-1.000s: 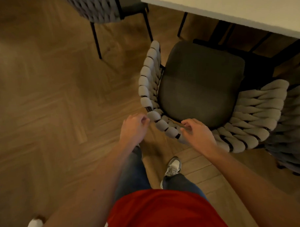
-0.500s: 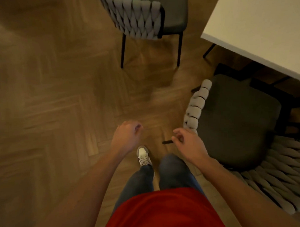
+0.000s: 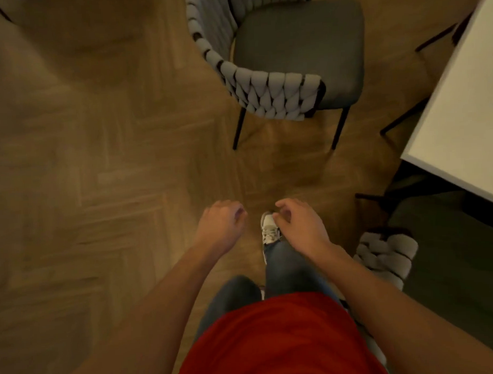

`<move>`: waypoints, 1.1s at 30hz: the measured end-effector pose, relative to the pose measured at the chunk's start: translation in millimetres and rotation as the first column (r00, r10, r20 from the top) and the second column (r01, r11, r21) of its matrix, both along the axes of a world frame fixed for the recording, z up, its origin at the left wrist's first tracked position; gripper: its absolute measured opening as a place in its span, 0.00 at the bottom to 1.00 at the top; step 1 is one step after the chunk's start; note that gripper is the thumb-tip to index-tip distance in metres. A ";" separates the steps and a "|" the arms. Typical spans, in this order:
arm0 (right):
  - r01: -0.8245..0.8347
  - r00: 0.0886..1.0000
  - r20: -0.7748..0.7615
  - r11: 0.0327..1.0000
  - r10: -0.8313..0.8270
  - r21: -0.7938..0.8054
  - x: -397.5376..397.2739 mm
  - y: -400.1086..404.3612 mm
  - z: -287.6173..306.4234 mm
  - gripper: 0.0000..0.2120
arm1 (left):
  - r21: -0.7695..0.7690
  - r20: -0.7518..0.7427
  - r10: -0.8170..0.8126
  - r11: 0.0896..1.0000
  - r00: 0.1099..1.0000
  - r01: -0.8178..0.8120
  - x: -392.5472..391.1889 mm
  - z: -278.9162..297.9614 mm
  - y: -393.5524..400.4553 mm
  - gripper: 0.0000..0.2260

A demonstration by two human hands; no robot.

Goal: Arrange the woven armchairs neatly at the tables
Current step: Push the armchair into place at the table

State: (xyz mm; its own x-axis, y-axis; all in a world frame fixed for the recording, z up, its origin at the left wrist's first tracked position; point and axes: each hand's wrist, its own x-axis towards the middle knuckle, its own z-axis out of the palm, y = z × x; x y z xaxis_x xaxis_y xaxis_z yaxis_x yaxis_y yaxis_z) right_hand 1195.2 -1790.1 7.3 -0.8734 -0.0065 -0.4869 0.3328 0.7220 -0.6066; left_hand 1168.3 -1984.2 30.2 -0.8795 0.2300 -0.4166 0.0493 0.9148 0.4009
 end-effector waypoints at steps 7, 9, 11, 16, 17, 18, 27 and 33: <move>-0.067 0.994 -0.092 0.998 0.067 0.005 -141.1 -27.7 20.0 0.16 | 0.029 -0.085 0.003 1.000 0.996 0.000 -131.9 12.6 -14.4 0.09; -0.069 0.992 -0.104 0.997 0.072 0.031 -175.4 -34.6 18.8 0.17 | 0.017 -0.113 -0.012 1.000 0.994 0.014 -167.1 11.4 -31.0 0.08; -0.052 0.993 -0.102 0.997 0.058 0.063 -210.4 -44.3 15.9 0.17 | 0.013 -0.123 -0.029 0.999 0.992 0.031 -204.1 8.4 -48.2 0.08; 0.025 0.995 -0.103 0.996 -0.016 0.088 -293.2 -81.5 10.6 0.16 | 0.006 -0.105 -0.216 0.976 0.971 0.217 -288.8 -0.4 -80.4 0.09; 0.049 0.994 -0.098 0.995 -0.041 0.090 -309.9 -90.5 8.6 0.16 | 0.010 -0.110 -0.244 0.969 0.964 0.246 -307.9 -1.4 -87.2 0.09; 0.073 0.994 -0.093 0.993 -0.064 0.095 -325.8 -98.9 6.6 0.17 | 0.011 -0.120 -0.268 0.962 0.956 0.272 -327.3 -2.1 -94.3 0.09; 0.221 0.974 -0.092 0.954 -0.206 0.201 -439.3 -153.2 -5.1 0.17 | -0.256 -0.051 -0.735 0.664 0.676 0.702 -505.9 -10.9 -147.8 0.14; 0.303 0.952 -0.025 0.932 -0.305 0.201 -512.4 -173.8 -31.4 0.20 | -0.367 -0.034 -0.900 0.417 0.436 0.832 -625.0 -34.6 -148.2 0.15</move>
